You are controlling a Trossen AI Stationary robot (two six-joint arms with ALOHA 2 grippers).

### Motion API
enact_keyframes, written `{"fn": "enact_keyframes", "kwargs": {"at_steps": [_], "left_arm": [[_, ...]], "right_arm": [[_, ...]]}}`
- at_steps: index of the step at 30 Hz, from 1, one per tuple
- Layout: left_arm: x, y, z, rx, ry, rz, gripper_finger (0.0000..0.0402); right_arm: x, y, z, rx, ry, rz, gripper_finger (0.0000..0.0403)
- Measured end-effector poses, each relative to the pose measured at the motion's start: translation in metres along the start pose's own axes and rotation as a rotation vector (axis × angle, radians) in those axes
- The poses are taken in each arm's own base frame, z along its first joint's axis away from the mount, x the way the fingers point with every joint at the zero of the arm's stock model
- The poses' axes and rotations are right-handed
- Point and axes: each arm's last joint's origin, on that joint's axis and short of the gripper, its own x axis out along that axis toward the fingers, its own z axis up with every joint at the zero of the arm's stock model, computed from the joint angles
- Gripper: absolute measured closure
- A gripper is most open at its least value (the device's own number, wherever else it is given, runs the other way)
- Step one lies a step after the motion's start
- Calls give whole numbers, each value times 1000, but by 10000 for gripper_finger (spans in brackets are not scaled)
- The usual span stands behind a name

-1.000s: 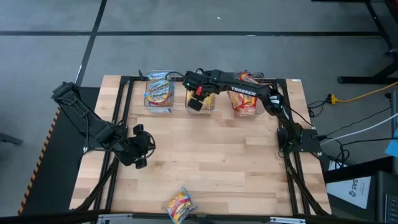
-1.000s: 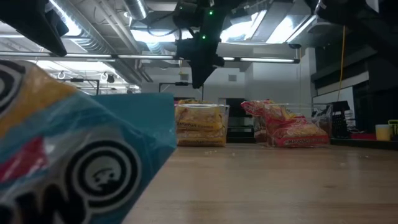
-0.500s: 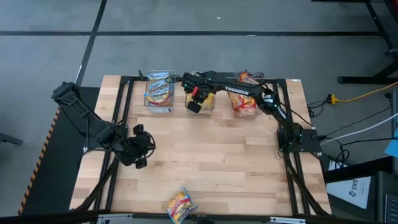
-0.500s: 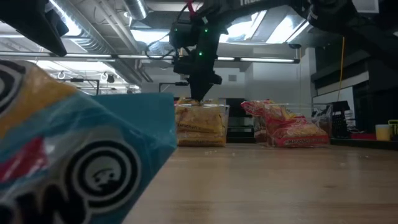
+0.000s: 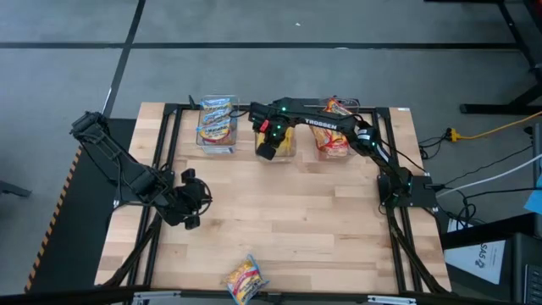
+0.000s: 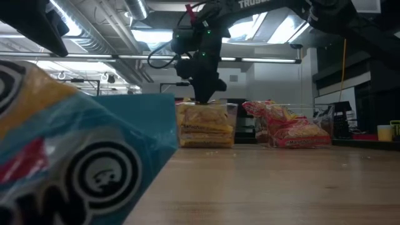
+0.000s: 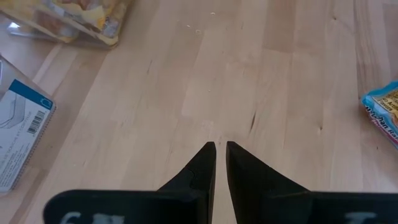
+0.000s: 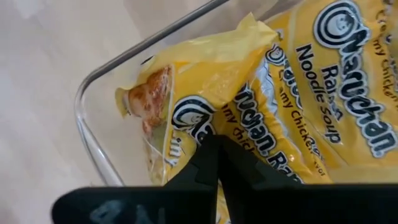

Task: Sort Maruchan noodles
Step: Put the yellow noodle pack into the middle transparent bin, then adjust the red noodle packs on the right transparent bin

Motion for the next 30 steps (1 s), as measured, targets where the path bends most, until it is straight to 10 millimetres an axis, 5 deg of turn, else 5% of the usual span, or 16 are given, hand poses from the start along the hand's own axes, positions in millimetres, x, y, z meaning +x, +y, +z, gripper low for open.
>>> {"fn": "enact_keyframes", "kwargs": {"at_steps": [7,15,23,30], "left_arm": [[0,0,0,0,-8,9,369],[0,1,0,1,-16,17,369],[0,1,0,6,-19,30,369],[0,3,-1,18,-6,43,369]], "right_arm": [[-3,0,1,-31,-7,7,387],[-37,-8,11,-59,-149,-116,387],[-52,-21,-19,-42,122,-254,387],[-62,-19,-28,12,111,-295,387]]}}
